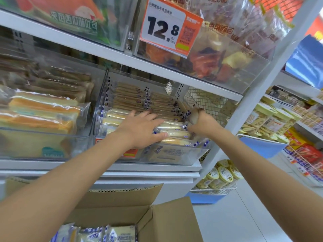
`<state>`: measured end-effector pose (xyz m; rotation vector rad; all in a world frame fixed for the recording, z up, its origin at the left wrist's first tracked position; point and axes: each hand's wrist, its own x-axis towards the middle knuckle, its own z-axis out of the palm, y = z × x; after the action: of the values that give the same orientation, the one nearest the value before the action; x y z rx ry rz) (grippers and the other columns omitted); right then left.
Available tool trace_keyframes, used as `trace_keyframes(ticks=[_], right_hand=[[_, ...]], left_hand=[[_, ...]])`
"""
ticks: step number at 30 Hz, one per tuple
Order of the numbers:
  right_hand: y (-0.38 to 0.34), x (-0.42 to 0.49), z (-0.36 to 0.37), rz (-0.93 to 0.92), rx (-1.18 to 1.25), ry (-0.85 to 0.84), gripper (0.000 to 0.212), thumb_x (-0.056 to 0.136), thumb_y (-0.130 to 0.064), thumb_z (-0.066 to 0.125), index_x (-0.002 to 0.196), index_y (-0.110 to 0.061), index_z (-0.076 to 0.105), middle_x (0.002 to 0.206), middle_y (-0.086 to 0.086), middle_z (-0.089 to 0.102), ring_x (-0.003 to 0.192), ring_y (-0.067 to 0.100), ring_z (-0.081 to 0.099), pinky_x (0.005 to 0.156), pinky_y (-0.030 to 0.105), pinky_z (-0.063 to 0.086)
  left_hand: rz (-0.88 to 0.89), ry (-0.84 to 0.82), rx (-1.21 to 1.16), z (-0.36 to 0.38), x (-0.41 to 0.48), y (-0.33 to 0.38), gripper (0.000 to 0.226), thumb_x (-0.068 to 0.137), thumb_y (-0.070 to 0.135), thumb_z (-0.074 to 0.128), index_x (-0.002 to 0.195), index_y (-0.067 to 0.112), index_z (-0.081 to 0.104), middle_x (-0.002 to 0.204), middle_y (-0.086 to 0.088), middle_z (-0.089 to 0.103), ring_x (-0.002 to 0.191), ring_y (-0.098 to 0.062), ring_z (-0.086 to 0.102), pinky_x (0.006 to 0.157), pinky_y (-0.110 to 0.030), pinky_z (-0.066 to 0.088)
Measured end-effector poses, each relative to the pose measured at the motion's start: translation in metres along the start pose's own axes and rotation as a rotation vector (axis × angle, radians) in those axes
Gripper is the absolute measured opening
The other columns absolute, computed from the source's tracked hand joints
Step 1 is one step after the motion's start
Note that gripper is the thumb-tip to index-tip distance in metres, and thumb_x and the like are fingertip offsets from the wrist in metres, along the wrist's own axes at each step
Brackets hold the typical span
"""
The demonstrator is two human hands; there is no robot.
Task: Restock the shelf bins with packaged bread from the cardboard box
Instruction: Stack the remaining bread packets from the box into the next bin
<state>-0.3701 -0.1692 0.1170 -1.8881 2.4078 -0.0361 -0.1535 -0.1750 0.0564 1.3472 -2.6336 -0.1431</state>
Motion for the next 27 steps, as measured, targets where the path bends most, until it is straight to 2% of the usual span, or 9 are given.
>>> trace_keyframes(ticks=[3, 6, 8, 10, 14, 20, 22, 24, 27], right_hand=[[0.009, -0.005, 0.023, -0.096, -0.043, 0.137, 0.072, 0.098, -0.05, 0.04, 0.147, 0.0, 0.024, 0.148, 0.024, 0.03, 0.136, 0.038, 0.03, 0.112, 0.045, 0.024], [0.016, -0.003, 0.033, -0.22, -0.156, 0.17, 0.068, 0.1, -0.055, 0.022, 0.145, -0.006, 0.034, 0.153, 0.018, 0.031, 0.144, 0.03, 0.021, 0.119, 0.044, 0.003], [0.015, -0.001, 0.032, -0.315, 0.029, 0.074, 0.07, 0.098, -0.059, 0.023, 0.154, -0.016, 0.018, 0.16, 0.008, 0.018, 0.148, 0.021, 0.012, 0.119, 0.035, 0.004], [0.01, 0.006, 0.036, -0.364, 0.124, 0.004, 0.075, 0.096, -0.065, 0.024, 0.156, -0.024, 0.007, 0.162, 0.002, 0.012, 0.149, 0.02, 0.011, 0.12, 0.035, 0.009], [0.006, 0.017, 0.041, -0.253, 0.117, -0.126, 0.087, 0.084, -0.082, 0.017, 0.155, -0.033, 0.007, 0.163, 0.001, 0.007, 0.15, 0.023, 0.006, 0.121, 0.049, 0.008], [0.004, 0.016, 0.033, -0.26, 0.081, -0.168, 0.081, 0.088, -0.076, 0.027, 0.155, -0.032, 0.009, 0.164, 0.001, 0.005, 0.15, 0.022, 0.007, 0.121, 0.045, 0.008], [0.002, 0.015, 0.028, -0.262, 0.092, -0.122, 0.078, 0.09, -0.074, 0.029, 0.154, -0.032, 0.02, 0.162, 0.004, 0.014, 0.148, 0.025, 0.016, 0.12, 0.045, 0.014], [0.001, 0.01, 0.027, -0.305, 0.075, 0.04, 0.068, 0.093, -0.068, 0.027, 0.147, -0.027, 0.039, 0.152, 0.011, 0.035, 0.14, 0.03, 0.031, 0.115, 0.046, 0.024], [-0.008, -0.011, 0.03, -0.427, 0.201, 0.264, 0.049, 0.096, -0.049, 0.042, 0.128, -0.016, 0.058, 0.124, 0.009, 0.058, 0.118, 0.026, 0.05, 0.101, 0.041, 0.039]], left_hand=[[0.004, 0.005, 0.001, 0.0, 0.0, 0.0, 0.07, 0.092, 0.072, 0.018, 0.153, 0.036, 0.019, 0.163, 0.006, 0.015, 0.15, -0.016, 0.007, 0.12, -0.053, 0.009], [-0.003, 0.001, 0.006, -0.001, 0.0, 0.001, 0.07, 0.092, 0.071, 0.018, 0.153, 0.036, 0.018, 0.163, 0.006, 0.014, 0.15, -0.015, 0.007, 0.12, -0.052, 0.009], [-0.005, -0.007, 0.007, -0.002, 0.0, 0.002, 0.07, 0.092, 0.072, 0.018, 0.153, 0.037, 0.018, 0.163, 0.006, 0.014, 0.15, -0.015, 0.006, 0.12, -0.052, 0.008], [-0.007, -0.011, 0.006, -0.001, 0.0, 0.002, 0.072, 0.091, 0.072, 0.017, 0.153, 0.036, 0.018, 0.163, 0.007, 0.014, 0.15, -0.015, 0.006, 0.12, -0.052, 0.008], [-0.013, -0.02, 0.013, -0.003, 0.0, 0.003, 0.074, 0.09, 0.073, 0.017, 0.154, 0.035, 0.017, 0.163, 0.006, 0.013, 0.15, -0.015, 0.006, 0.119, -0.052, 0.008], [-0.033, -0.054, 0.009, -0.005, 0.002, 0.004, 0.075, 0.09, 0.074, 0.019, 0.154, 0.035, 0.017, 0.163, 0.005, 0.011, 0.15, -0.016, 0.006, 0.119, -0.051, 0.007], [-0.046, -0.066, -0.015, -0.008, 0.001, 0.005, 0.076, 0.089, 0.075, 0.022, 0.154, 0.035, 0.017, 0.164, 0.004, 0.011, 0.151, -0.016, 0.006, 0.119, -0.05, 0.005], [-0.075, -0.029, -0.104, -0.015, -0.003, 0.006, 0.079, 0.087, 0.076, 0.031, 0.153, 0.034, 0.022, 0.163, 0.001, 0.015, 0.15, -0.016, 0.012, 0.12, -0.049, 0.005], [-0.097, 0.238, -0.147, -0.028, -0.017, 0.01, 0.055, 0.091, 0.058, 0.051, 0.137, 0.027, 0.051, 0.143, -0.001, 0.05, 0.133, -0.021, 0.043, 0.111, -0.045, 0.031]])
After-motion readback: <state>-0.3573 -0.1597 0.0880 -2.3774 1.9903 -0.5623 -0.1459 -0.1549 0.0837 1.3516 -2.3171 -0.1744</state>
